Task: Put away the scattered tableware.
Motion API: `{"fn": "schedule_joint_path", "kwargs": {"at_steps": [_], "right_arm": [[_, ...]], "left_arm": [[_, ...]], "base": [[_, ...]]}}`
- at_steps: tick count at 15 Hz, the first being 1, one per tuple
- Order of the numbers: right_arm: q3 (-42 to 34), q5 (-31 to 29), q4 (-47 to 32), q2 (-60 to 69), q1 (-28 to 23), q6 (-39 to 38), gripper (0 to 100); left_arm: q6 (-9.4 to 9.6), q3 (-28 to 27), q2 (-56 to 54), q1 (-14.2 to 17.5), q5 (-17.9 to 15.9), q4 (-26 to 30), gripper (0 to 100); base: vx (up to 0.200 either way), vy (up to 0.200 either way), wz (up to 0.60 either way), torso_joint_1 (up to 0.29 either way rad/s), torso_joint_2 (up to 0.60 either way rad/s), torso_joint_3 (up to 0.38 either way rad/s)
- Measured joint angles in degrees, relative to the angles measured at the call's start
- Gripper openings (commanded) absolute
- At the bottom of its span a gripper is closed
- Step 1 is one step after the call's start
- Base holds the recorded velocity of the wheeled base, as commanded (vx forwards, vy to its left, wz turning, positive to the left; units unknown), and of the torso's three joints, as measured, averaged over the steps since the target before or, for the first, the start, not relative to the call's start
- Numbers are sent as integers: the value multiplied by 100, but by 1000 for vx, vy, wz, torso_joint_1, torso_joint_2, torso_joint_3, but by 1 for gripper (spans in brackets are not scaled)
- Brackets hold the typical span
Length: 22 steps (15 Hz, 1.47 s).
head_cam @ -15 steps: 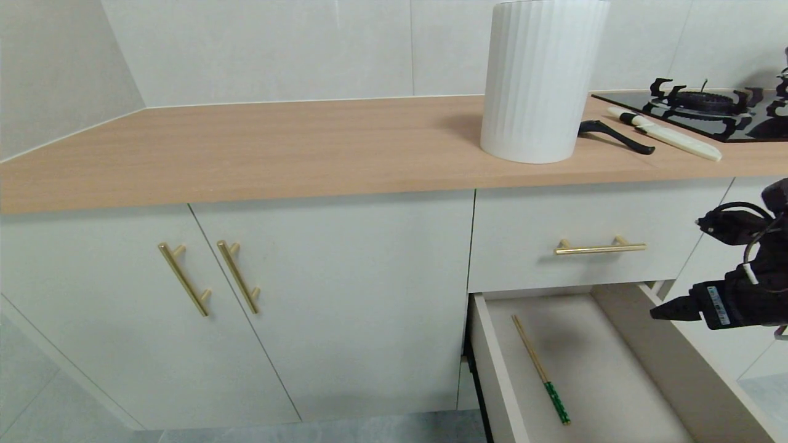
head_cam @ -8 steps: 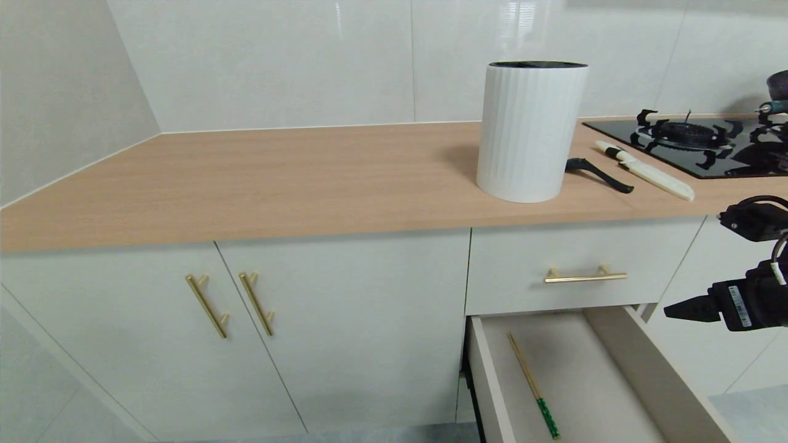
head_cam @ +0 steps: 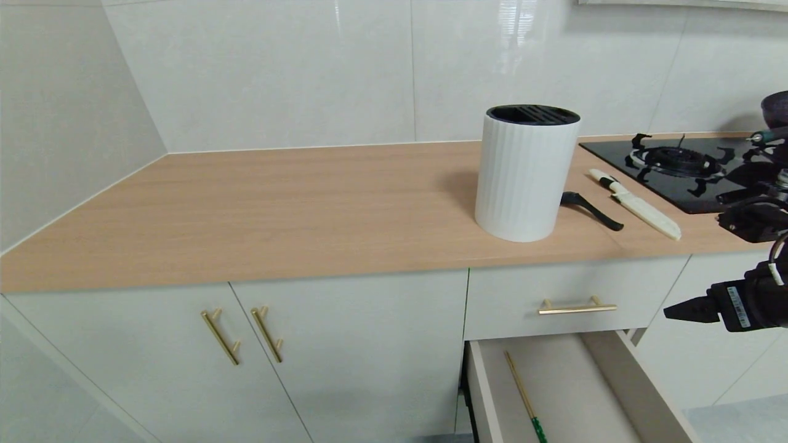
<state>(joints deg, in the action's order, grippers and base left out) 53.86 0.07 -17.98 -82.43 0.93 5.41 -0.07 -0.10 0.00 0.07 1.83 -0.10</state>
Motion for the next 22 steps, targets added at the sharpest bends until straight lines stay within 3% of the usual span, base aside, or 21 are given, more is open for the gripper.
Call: {"fn": "schedule_joint_path", "kwargs": {"at_steps": [7,15,18,22], "right_arm": [[140,11,362,-76,4,197,100],[2508,662,805,-1964,9,785,100],[2794,1125,1123,-2539,-51,830,100],[2831,1178,1473,-3018,-88,870,100]], "left_arm": [[-2,0,0,0,-2,2,100],[-2,0,0,0,0,2,100],[-2,0,0,0,-2,2,100],[0,2,0,0,0,2,100]], "base": [[0,0,0,69,-153,-82],[0,0,0,0,0,0],[0,0,0,0,0,0],[0,0,0,0,0,0]]}}
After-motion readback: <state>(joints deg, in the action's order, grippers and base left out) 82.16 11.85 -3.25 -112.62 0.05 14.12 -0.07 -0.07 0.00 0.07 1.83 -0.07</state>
